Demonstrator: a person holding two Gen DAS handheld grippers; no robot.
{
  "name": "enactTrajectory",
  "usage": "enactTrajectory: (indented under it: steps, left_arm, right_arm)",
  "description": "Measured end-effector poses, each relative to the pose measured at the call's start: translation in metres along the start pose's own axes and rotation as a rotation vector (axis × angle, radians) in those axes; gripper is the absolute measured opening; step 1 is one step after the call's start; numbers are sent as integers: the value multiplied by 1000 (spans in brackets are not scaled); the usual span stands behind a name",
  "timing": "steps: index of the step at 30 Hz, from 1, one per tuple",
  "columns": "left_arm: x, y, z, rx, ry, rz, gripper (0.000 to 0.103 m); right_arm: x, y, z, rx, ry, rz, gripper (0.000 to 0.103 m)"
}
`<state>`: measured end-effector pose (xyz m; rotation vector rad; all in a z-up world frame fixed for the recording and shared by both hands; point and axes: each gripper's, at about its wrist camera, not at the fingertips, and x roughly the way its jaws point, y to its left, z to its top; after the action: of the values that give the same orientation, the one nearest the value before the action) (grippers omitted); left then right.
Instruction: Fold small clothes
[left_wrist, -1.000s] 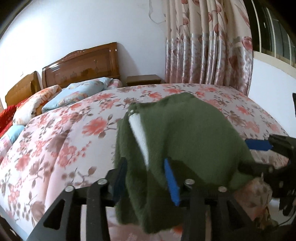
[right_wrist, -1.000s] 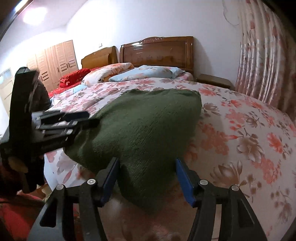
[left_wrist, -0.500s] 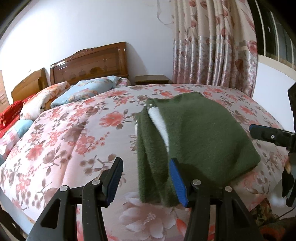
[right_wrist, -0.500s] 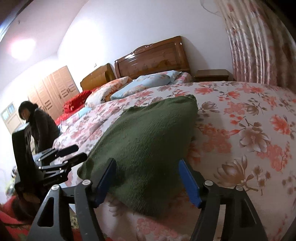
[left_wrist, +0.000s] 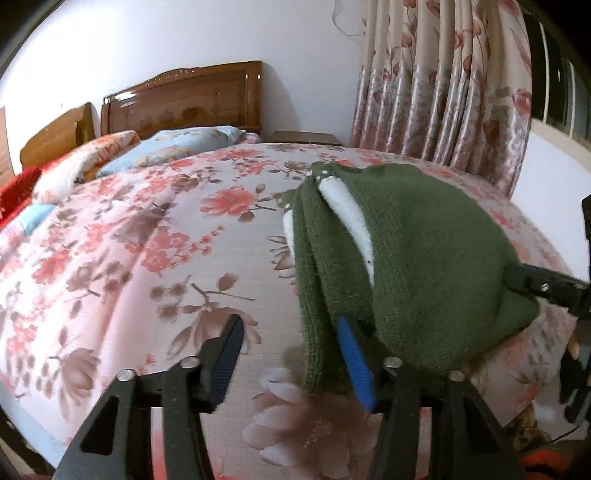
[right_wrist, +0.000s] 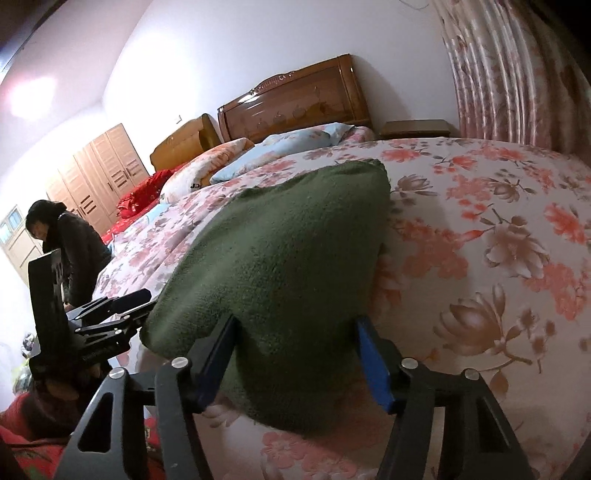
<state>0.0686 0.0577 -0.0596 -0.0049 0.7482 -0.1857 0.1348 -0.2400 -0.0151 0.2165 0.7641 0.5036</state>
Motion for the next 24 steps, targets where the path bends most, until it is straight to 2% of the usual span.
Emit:
enactTrajectory:
  steps: [1, 3, 5, 14, 24]
  left_arm:
    - [1, -2, 0, 3, 2, -20, 36]
    - [1, -10, 2, 40, -10, 0, 29]
    - [4, -18, 5, 82, -23, 22, 17]
    - [28, -14, 29, 79, -29, 39, 17]
    - [37, -17, 38, 85, -25, 49, 17]
  right_arm:
    - [0, 0, -1, -8, -3, -7, 103]
    - [2, 2, -1, -19, -8, -21, 103]
    - [5, 2, 1, -27, -12, -36, 103]
    - [22, -1, 17, -47, -16, -73, 103]
    - [38, -12, 37, -69, -14, -95, 103]
